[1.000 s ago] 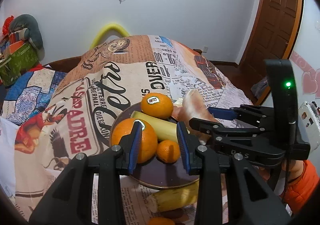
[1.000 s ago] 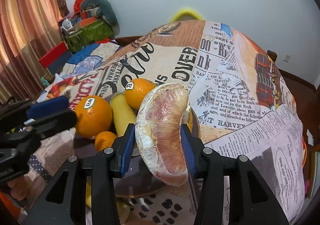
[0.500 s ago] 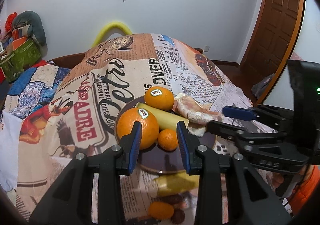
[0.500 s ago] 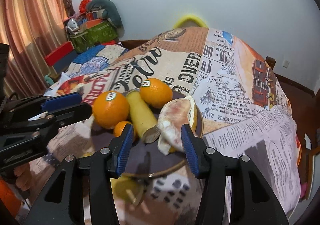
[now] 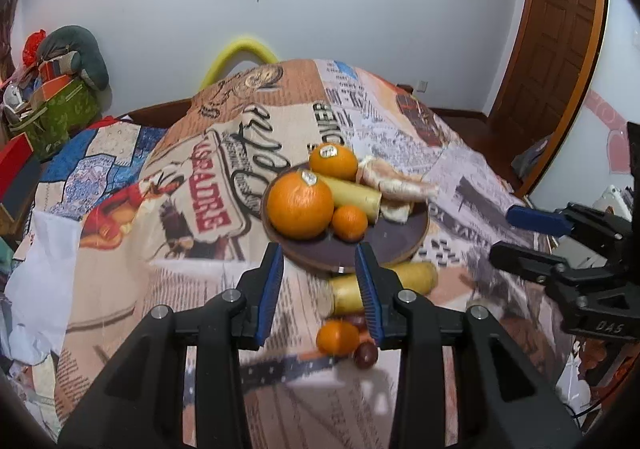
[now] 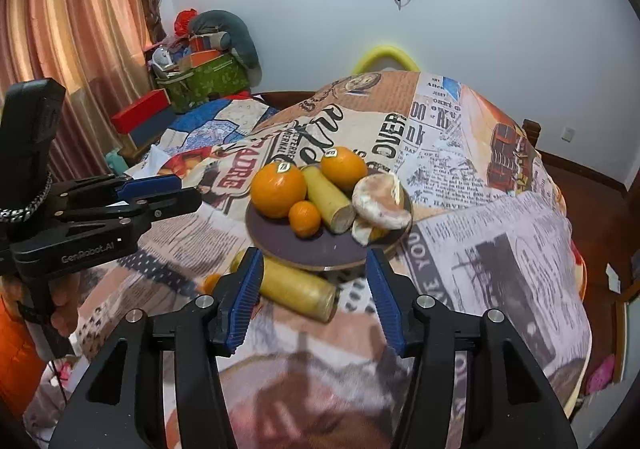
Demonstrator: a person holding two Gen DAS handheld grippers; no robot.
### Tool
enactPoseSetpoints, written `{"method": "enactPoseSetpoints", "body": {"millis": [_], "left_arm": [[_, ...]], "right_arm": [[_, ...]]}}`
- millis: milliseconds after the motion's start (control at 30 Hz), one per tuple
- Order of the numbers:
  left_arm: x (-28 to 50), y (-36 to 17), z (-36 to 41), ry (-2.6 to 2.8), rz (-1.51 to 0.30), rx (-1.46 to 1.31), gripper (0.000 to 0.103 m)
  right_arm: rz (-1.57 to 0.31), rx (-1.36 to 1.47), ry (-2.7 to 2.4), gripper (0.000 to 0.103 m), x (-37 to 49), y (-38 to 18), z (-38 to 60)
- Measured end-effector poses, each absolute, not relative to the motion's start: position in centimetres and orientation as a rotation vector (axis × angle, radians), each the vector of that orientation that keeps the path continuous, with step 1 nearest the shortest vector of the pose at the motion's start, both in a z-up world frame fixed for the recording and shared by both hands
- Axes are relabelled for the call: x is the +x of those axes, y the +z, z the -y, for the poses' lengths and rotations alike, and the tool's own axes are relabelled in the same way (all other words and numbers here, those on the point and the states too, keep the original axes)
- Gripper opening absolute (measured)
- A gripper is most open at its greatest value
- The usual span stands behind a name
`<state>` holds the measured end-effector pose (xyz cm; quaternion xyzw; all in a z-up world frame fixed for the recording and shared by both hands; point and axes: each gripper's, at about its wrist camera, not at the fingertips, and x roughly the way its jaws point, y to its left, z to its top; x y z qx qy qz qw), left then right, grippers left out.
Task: Organize fruits
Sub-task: 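Grasp the yellow cylindrical fruit with the right tool while the left tool grasps a tangerine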
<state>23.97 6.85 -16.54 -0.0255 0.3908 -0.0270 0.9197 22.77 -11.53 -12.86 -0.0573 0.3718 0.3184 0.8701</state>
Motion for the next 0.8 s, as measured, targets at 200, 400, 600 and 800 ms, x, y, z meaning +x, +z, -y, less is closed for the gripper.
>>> {"method": "enactPoseSetpoints", "body": {"millis": [200,400,600,800], "left_arm": [[23.1,-19.0,-6.4,-0.068,-0.871,-0.048,0.038],[23.1,-22.1,-5.6,-0.092,-0.945,-0.044,0.038],[23.8,-23.8,-5.2,-0.114,-0.98,-0.05,0.038],[24.0,-24.8,-5.7,-0.136,-0.98,-0.09,0.034]], "right_arm": [[-0.797,-0.125,0.657,0.054,21.3,-13.8,11.8],[-0.844,-0.161,0.663,0.054,20.9,-16.2,11.2],[-0.888,-0.195,0.676,0.055,22.1,-18.3,10.2],[-0.919,-0.205,0.698,0.055,23.8,-19.6,9.2]]}}
